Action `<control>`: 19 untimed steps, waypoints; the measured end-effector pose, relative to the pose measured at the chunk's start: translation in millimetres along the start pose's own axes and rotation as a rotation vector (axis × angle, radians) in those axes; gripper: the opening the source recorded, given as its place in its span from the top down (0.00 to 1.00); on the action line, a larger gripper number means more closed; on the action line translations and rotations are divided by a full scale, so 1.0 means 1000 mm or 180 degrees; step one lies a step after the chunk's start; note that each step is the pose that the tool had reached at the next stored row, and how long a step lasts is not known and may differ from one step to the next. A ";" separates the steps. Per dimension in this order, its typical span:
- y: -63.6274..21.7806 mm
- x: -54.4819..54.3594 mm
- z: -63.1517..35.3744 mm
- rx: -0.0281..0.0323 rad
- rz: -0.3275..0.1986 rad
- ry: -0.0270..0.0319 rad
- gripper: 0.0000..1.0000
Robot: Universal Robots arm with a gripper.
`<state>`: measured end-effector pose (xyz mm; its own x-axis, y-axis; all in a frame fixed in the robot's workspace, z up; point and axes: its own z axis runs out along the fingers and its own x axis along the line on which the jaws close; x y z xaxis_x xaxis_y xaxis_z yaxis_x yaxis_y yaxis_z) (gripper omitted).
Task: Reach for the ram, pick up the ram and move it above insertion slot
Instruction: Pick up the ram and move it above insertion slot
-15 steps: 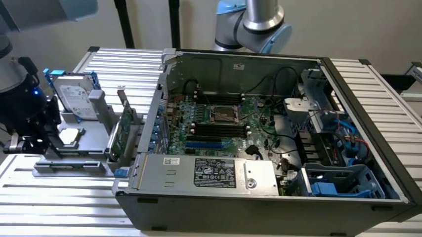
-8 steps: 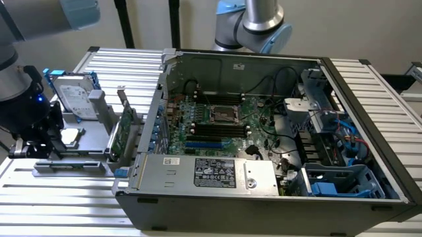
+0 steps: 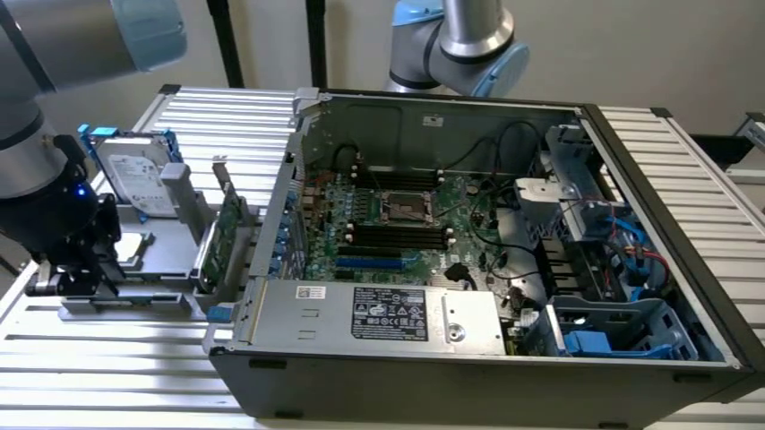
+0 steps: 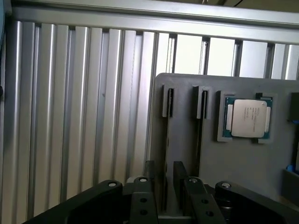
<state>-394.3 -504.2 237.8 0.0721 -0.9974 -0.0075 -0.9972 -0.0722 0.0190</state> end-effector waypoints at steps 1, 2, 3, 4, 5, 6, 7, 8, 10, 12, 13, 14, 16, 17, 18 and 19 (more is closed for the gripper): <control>-0.0001 0.000 0.0018 0.0000 0.0001 0.0000 0.69; -0.0001 0.000 0.0038 0.0000 0.0001 0.0000 0.69; -0.0001 0.000 0.0056 0.0000 0.0002 0.0000 0.69; -0.0002 0.000 0.0074 0.0000 0.0003 0.0000 0.69; -0.0003 0.000 0.0091 0.0000 0.0003 -0.0001 0.69; -0.0004 0.000 0.0110 0.0000 0.0003 -0.0002 0.69; -0.0005 0.000 0.0127 0.0000 0.0003 -0.0002 0.69; -0.0006 0.000 0.0146 0.0001 0.0003 -0.0003 0.69; -0.0007 0.000 0.0183 0.0001 0.0003 -0.0007 0.69; -0.0009 -0.001 0.0220 0.0001 0.0003 -0.0012 0.69; -0.0010 -0.002 0.0237 0.0001 0.0003 -0.0014 0.69; -0.0011 -0.002 0.0255 0.0001 0.0003 -0.0016 0.69; -0.0013 -0.002 0.0291 0.0001 0.0003 -0.0017 0.69; -0.0013 -0.003 0.0310 0.0001 0.0003 -0.0018 0.69; -0.0013 -0.003 0.0328 0.0002 0.0004 -0.0019 0.69; -0.0013 -0.003 0.0346 0.0002 0.0004 -0.0020 0.69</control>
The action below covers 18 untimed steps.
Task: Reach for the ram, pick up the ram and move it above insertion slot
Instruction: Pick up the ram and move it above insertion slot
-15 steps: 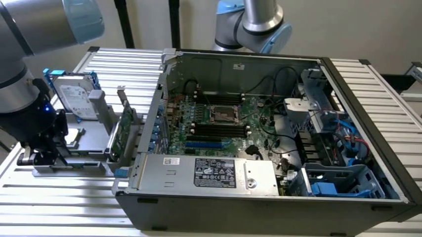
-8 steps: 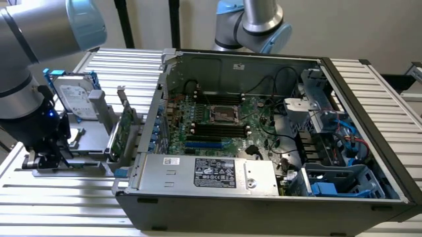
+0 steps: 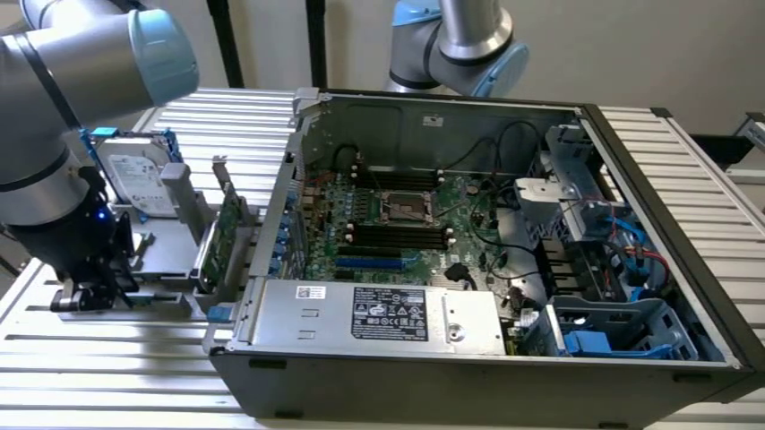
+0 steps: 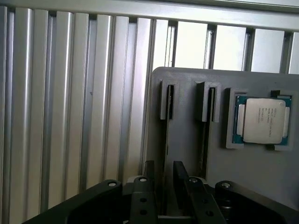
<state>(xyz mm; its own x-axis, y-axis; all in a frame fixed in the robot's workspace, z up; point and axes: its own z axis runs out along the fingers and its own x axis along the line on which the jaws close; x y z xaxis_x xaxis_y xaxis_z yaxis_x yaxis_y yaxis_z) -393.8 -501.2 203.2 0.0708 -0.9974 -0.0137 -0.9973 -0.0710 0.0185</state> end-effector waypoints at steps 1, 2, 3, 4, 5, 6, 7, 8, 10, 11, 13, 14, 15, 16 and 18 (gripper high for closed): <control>0.0000 0.000 0.0015 0.0000 0.0000 -0.0001 0.69; -0.0001 0.000 0.0027 0.0000 0.0001 -0.0002 0.69; -0.0002 0.000 0.0036 0.0000 0.0001 -0.0004 0.69; -0.0003 0.000 0.0043 0.0000 0.0001 -0.0005 0.69; -0.0004 0.000 0.0044 0.0000 0.0002 -0.0006 0.69; -0.0005 0.000 0.0044 -0.0001 0.0001 -0.0007 0.69; -0.0008 0.000 0.0047 0.0001 0.0001 -0.0009 0.69; -0.0010 0.000 0.0048 0.0001 0.0002 -0.0010 0.71; -0.0016 0.000 0.0048 0.0000 0.0002 -0.0011 0.78; -0.0018 0.000 0.0048 -0.0001 0.0003 -0.0011 0.84; -0.0021 0.000 0.0048 -0.0004 0.0004 -0.0012 0.87; -0.0022 0.000 0.0048 -0.0005 0.0006 -0.0011 0.87; -0.0023 0.000 0.0048 -0.0006 0.0010 -0.0012 0.87; -0.0023 0.000 0.0048 -0.0006 0.0017 -0.0012 0.87; -0.0023 0.000 0.0048 -0.0007 0.0039 -0.0012 0.87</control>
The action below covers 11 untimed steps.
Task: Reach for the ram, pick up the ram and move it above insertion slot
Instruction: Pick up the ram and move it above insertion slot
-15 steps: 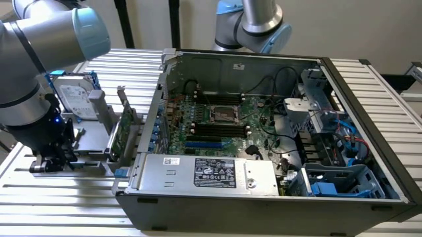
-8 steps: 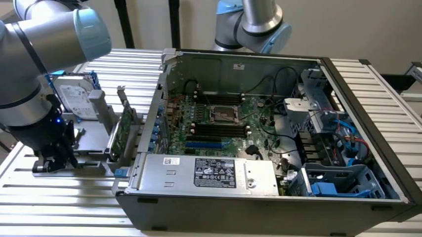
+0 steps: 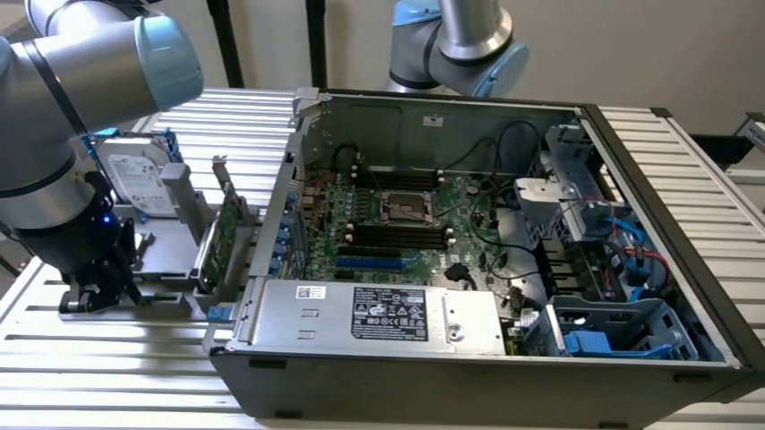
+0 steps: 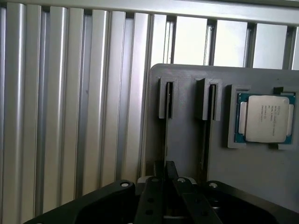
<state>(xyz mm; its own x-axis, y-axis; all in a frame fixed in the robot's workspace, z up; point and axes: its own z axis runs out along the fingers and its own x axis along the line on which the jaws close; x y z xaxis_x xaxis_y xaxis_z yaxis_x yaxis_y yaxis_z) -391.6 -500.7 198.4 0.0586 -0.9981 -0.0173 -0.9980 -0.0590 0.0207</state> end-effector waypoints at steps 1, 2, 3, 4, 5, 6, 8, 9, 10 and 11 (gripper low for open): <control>0.0000 0.000 0.0000 0.0000 0.0009 0.0000 0.87; 0.0000 0.000 0.0000 0.0000 0.0015 -0.0001 0.87; 0.0000 0.000 0.0000 -0.0001 0.0015 -0.0001 0.87; 0.0000 0.000 0.0000 -0.0001 0.0016 -0.0001 0.87; 0.0000 0.000 0.0000 -0.0001 0.0016 0.0000 0.87; 0.0000 0.000 0.0000 -0.0001 0.0016 0.0000 0.87; 0.0000 0.000 0.0000 -0.0001 0.0016 0.0000 0.87; 0.0000 0.000 0.0000 -0.0001 0.0016 -0.0001 0.87; 0.0000 0.000 0.0000 -0.0001 0.0016 -0.0001 0.87; 0.0000 0.000 0.0000 -0.0001 0.0016 0.0000 0.87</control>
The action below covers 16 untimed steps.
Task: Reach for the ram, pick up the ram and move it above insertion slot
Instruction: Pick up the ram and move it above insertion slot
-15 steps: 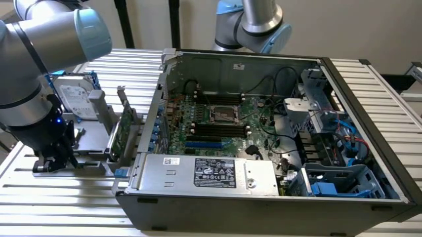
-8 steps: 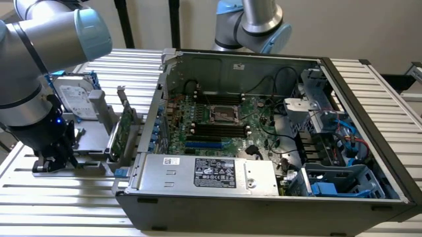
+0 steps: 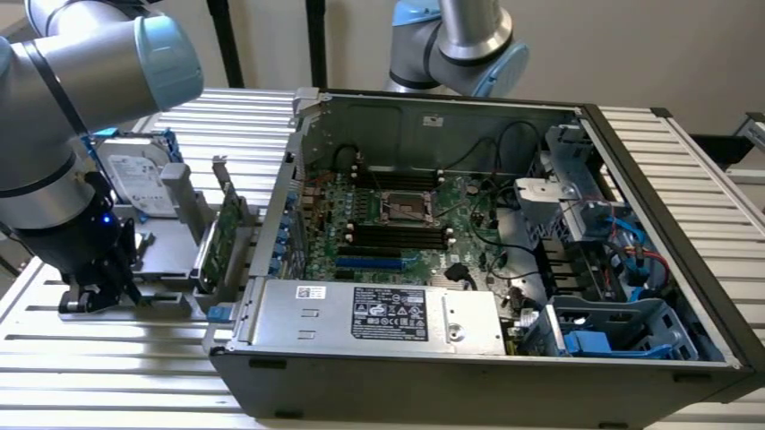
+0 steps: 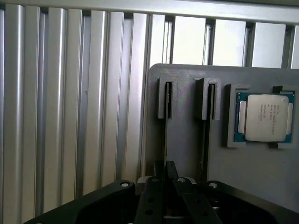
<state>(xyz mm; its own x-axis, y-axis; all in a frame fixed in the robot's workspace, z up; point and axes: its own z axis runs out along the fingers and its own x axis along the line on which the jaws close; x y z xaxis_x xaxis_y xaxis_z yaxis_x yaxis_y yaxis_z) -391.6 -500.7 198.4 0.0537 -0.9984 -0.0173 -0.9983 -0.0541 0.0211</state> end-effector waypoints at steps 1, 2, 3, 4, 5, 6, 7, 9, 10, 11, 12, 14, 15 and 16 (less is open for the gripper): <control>0.0000 0.000 0.0000 0.0000 0.0000 0.0000 0.87; 0.0000 0.000 0.0000 0.0000 0.0000 0.0000 0.87; 0.0000 0.000 0.0000 0.0000 0.0000 0.0000 0.87; 0.0000 0.000 -0.0001 0.0000 0.0000 0.0000 0.87; -0.0001 0.000 -0.0002 0.0001 0.0000 -0.0001 0.87; -0.0001 0.000 -0.0006 0.0000 0.0000 0.0000 0.87; 0.0000 0.000 -0.0010 0.0000 0.0000 0.0000 0.87; 0.0000 0.000 -0.0019 0.0000 0.0000 0.0000 0.87; 0.0000 0.000 -0.0024 0.0000 0.0000 0.0000 0.87; 0.0001 0.000 -0.0032 0.0000 0.0000 0.0000 0.87; 0.0001 0.000 -0.0044 0.0000 0.0000 0.0000 0.87; 0.0001 0.000 -0.0065 0.0000 0.0000 0.0000 0.87; 0.0002 0.000 -0.0078 0.0000 0.0000 0.0000 0.87; 0.0002 0.000 -0.0096 0.0000 0.0000 0.0000 0.87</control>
<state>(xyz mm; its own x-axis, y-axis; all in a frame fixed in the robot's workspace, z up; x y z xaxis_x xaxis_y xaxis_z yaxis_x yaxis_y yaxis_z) -391.6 -500.7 208.0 0.0537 -0.9984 -0.0174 -0.9983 -0.0540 0.0210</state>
